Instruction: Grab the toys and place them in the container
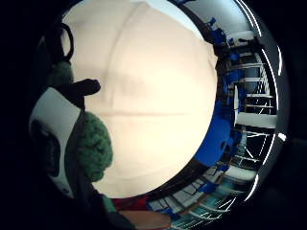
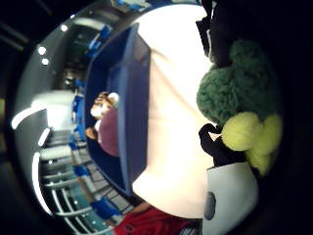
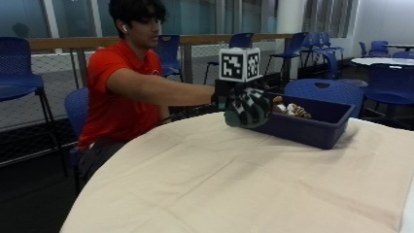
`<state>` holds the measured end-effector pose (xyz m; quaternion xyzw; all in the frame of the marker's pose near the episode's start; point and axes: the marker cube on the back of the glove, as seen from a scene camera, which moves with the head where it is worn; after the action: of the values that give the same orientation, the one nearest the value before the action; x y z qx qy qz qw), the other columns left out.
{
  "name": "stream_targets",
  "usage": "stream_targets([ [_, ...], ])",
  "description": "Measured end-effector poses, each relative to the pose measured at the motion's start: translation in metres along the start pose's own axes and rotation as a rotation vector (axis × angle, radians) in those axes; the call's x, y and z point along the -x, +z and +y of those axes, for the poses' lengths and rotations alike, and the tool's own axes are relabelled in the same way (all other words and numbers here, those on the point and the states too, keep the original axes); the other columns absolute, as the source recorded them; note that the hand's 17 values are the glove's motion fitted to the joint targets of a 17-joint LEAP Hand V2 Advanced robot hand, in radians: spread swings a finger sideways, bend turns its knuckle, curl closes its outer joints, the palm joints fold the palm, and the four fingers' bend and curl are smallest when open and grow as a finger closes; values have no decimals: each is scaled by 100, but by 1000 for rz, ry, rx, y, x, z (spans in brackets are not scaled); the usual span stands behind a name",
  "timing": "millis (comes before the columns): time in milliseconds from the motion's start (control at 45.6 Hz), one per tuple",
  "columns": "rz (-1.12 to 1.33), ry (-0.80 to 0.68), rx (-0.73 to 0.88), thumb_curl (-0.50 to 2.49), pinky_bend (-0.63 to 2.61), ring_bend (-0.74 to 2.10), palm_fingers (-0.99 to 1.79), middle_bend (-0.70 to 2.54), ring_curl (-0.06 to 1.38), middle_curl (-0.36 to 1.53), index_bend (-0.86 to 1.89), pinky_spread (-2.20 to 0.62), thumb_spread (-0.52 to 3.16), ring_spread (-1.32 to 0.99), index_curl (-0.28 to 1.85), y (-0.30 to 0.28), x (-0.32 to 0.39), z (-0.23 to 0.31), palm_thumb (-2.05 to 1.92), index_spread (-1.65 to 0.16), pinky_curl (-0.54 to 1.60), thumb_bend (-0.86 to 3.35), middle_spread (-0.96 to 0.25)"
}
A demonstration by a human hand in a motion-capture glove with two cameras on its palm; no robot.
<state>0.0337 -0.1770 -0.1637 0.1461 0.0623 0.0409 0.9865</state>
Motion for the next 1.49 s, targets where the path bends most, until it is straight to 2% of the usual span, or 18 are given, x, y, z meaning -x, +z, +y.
stream_targets([
  [219, 45, -58, -106, 70, 111, 88, 75, 38, 50, 42, 24, -42, 90, -54, 35, -78, 36, 12, 70, -44, 38, 27, -43],
  [395, -27, -146, -119, 77, 111, 87, 75, 36, 51, 44, 22, -42, 83, -56, 38, -120, 116, 7, 70, -45, 39, 26, -45],
  [527, -119, -179, -121, 82, 109, 86, 76, 34, 52, 46, 23, -42, 79, -58, 42, -120, 170, -5, 70, -46, 40, 26, -46],
  [636, -163, -275, -125, 84, 106, 81, 68, 31, 52, 47, 23, -43, 81, -56, 46, -95, 206, -11, 65, -47, 40, 23, -45],
  [702, -207, -351, -123, 84, 115, 75, 50, 21, 51, 45, 15, -39, 91, -52, 46, -82, 217, -10, 62, -46, 42, 24, -41],
  [768, -225, -403, -89, 79, 120, 60, -1, 4, 50, 40, 21, -26, 104, -39, 50, -69, 223, -9, 40, -45, 46, 14, -29],
  [790, -222, -410, -74, 74, 128, 52, -24, 5, 49, 39, 14, -22, 107, -33, 48, -66, 222, -9, 32, -43, 49, 8, -24],
  [900, -205, -399, -48, 61, 134, 25, -39, 6, 38, 32, 8, -8, 112, -17, 39, -56, 206, -10, 5, -39, 45, -8, -14],
  [1053, -141, -338, -25, 49, 132, 15, -34, 6, 31, 26, 11, 3, 114, -4, 34, -45, 165, -5, -9, -37, 42, -8, -8],
  [1163, -19, -235, -4, 43, 129, 16, -31, 8, 30, 24, 12, 8, 112, 0, 31, -23, 120, 5, -12, -36, 40, -9, -7],
  [1492, -37, -129, 33, 28, 122, 15, -28, 10, 26, 20, 12, 13, 108, 5, 27, 19, 30, 59, -14, -34, 36, -10, -6],
])
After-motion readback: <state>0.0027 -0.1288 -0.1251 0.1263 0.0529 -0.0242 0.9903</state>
